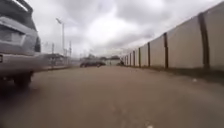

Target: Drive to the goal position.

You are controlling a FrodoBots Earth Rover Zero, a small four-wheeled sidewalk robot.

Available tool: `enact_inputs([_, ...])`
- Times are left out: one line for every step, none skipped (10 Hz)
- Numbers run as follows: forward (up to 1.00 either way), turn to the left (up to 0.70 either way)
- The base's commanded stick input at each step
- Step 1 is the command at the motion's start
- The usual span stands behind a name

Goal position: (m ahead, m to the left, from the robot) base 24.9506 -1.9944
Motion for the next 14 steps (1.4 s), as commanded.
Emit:
enact_inputs([0.85,0.01])
enact_inputs([0.85,0.01])
enact_inputs([0.85,0.01])
enact_inputs([0.85,0.01])
enact_inputs([0.85,0.01])
enact_inputs([0.85,0.01])
enact_inputs([0.85,0.01])
enact_inputs([0.85,0.01])
enact_inputs([0.85,0.01])
enact_inputs([0.85,0.01])
enact_inputs([0.85,0.01])
enact_inputs([0.85,0.01])
enact_inputs([0.85,0.01])
enact_inputs([0.85,0.01])
